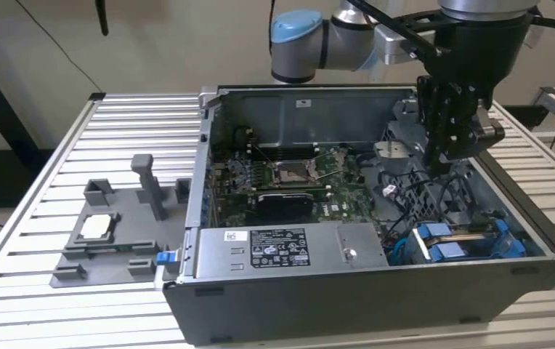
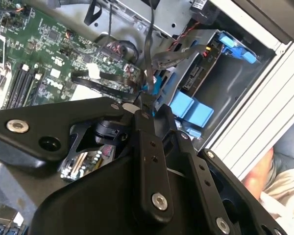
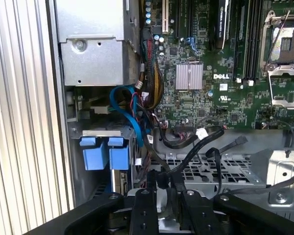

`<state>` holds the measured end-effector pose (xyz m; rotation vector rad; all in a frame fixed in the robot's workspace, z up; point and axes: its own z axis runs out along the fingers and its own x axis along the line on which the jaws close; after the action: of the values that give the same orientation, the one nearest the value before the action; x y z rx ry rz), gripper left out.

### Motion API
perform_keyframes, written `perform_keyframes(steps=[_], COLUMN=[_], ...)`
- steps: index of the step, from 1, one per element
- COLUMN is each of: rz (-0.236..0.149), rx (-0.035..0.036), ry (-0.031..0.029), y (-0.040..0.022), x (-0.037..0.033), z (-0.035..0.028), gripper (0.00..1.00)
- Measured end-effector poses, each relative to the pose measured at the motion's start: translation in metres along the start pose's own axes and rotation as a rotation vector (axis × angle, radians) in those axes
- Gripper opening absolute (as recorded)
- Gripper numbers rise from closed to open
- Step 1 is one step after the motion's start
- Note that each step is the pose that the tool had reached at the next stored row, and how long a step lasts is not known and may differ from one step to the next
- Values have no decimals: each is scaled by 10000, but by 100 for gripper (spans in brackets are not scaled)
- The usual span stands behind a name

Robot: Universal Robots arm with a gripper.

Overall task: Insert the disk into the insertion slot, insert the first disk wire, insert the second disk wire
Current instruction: 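Insert the second disk wire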

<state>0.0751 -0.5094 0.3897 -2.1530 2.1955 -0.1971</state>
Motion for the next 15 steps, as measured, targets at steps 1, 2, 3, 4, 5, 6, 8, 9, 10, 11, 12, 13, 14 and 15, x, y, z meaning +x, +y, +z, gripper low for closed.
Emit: perform_keyframes(steps=[1,2,3,4,5,6,8,9,10,11,12,13,14,15], rz=[-3,-10,-19,-33,-49,-68,-105,-125,-142,-162,-181,-205,-233,-260], rx=[6,25,54,79,105,135,221,276,334,395,454,490,507,514], ry=[17,87,167,257,349,450,582,617,648,679,711,748,787,830], y=[0,5,12,22,32,42,57,63,69,75,81,90,100,110], x=[-1,-4,-8,-16,-29,-44,-81,-102,-125,-148,-170,-181,-182,-182], z=[3,6,9,13,16,18,26,32,38,44,50,55,59,61], gripper=[27,27,27,27,27,27,27,27,27,27,27,27,27,27])
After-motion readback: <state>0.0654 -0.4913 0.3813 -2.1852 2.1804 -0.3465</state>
